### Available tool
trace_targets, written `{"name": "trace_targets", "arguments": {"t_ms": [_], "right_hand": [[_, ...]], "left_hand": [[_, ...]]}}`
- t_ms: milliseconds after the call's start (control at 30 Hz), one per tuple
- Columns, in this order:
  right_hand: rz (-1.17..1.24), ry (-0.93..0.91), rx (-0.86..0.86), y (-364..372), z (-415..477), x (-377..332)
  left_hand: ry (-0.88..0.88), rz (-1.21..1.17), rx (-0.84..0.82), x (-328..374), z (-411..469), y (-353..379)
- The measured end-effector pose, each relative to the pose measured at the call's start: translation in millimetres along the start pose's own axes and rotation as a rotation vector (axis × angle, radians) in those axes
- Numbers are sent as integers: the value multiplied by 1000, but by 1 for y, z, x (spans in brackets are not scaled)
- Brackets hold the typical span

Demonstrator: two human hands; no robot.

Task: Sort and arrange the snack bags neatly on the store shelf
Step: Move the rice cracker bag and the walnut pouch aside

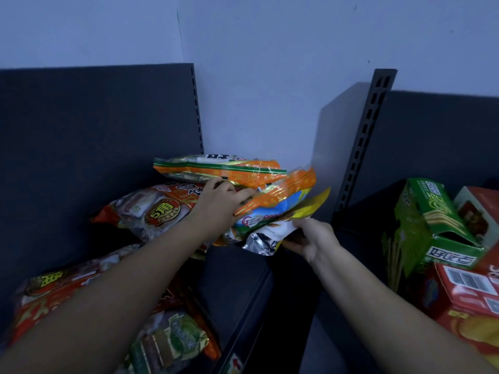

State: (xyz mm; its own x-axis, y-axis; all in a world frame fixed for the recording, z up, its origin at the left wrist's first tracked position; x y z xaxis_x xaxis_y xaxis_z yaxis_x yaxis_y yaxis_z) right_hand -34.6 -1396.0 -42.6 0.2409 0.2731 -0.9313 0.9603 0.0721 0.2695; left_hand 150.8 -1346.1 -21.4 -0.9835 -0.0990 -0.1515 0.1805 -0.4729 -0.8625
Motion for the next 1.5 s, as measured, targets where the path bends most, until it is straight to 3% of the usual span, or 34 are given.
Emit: {"name": "trace_targets", "arguments": {"t_ms": [133,367,467,633,733,900,967,1133,1300,1500], "right_hand": [[62,-46,9,-11,-37,-13],[53,-107,68,-37,-88,-7],[-5,-132,105,-42,-107,4],[-60,-231,128,-43,-136,13],[-66,-307,146,-45,-157,17],[15,-461,152,-50,-201,20],[46,-490,145,-55,-216,22],[9,-488,68,-55,-243,36],[2,-434,-155,-26,-275,57],[-84,-451,-435,21,-305,67]], "left_hand": [[-45,-217,-4,11,-11,3],[-68,-327,-274,58,-55,0],[-85,-251,-451,74,-76,-1],[-151,-338,-573,76,-113,-10],[-245,-632,-608,74,-137,-27],[-613,-1355,-692,73,-161,-69],[-689,-1536,-667,70,-171,-85],[-745,-1669,-634,62,-202,-109],[-840,-1833,-568,47,-239,-135],[-985,-1823,-382,12,-277,-156]]}}
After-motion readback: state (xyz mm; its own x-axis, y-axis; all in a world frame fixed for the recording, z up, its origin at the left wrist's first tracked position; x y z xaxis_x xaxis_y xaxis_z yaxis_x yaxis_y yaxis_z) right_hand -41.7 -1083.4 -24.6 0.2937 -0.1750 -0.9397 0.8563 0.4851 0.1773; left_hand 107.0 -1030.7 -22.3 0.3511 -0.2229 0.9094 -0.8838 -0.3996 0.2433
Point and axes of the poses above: each hand's wrist, its own z-axis towards the middle knuckle, its own y-axis out of the palm, x = y × z, the point moved 1 cm from there along z, towards the middle knuckle, and after that the axes turned 10 degrees about -y, right-handed, at the moved point
